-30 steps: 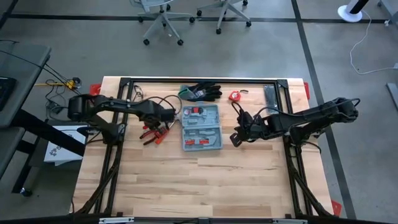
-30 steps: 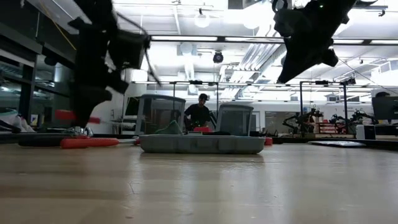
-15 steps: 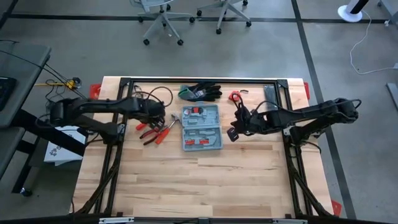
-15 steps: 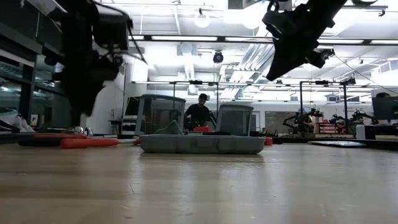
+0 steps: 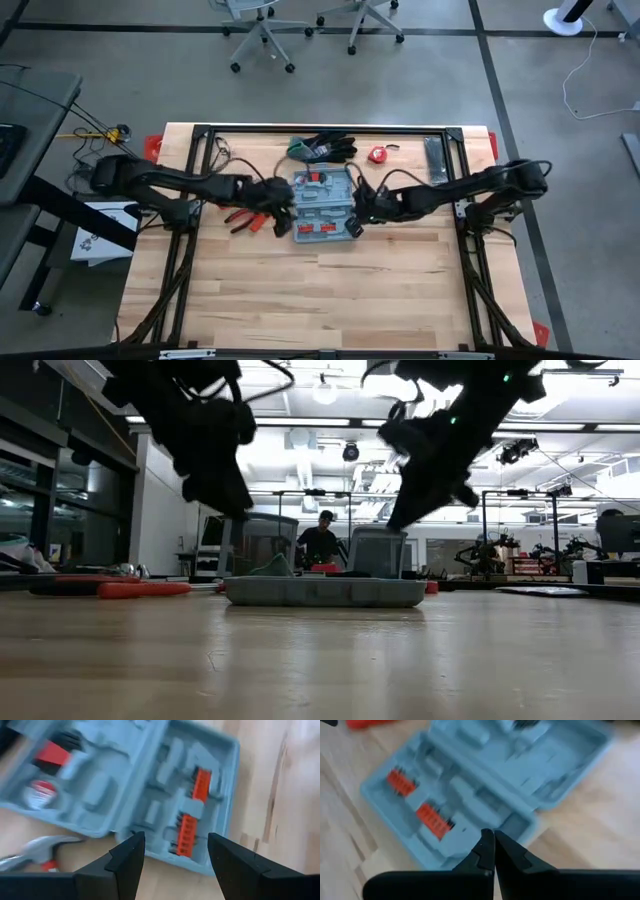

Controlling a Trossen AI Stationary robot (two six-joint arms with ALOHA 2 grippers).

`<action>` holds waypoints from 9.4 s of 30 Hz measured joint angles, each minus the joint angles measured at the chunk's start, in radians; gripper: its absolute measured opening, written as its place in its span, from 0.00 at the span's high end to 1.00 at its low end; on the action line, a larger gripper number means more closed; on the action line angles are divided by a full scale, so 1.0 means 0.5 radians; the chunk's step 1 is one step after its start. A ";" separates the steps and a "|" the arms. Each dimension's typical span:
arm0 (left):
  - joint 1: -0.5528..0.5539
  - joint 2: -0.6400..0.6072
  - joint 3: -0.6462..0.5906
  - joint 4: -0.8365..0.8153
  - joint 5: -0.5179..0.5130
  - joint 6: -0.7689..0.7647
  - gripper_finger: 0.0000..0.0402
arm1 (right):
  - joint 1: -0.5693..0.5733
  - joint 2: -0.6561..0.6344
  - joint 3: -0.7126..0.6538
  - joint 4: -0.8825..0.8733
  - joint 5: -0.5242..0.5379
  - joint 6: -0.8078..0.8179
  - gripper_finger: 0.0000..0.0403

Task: Prefit tool cases
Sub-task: Remove the screwdriver bit set from the gray tool case

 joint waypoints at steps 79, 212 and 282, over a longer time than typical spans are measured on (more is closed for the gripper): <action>-0.076 0.804 0.636 -0.180 0.056 0.386 0.80 | 0.037 0.119 0.000 0.071 -0.097 0.031 1.00; -0.057 0.822 0.671 0.173 0.264 0.611 0.85 | 0.027 0.189 -0.004 0.154 -0.315 -0.012 1.00; -0.055 1.375 0.973 0.087 0.166 0.755 0.50 | -0.048 0.167 -0.001 -0.146 -0.312 -0.085 1.00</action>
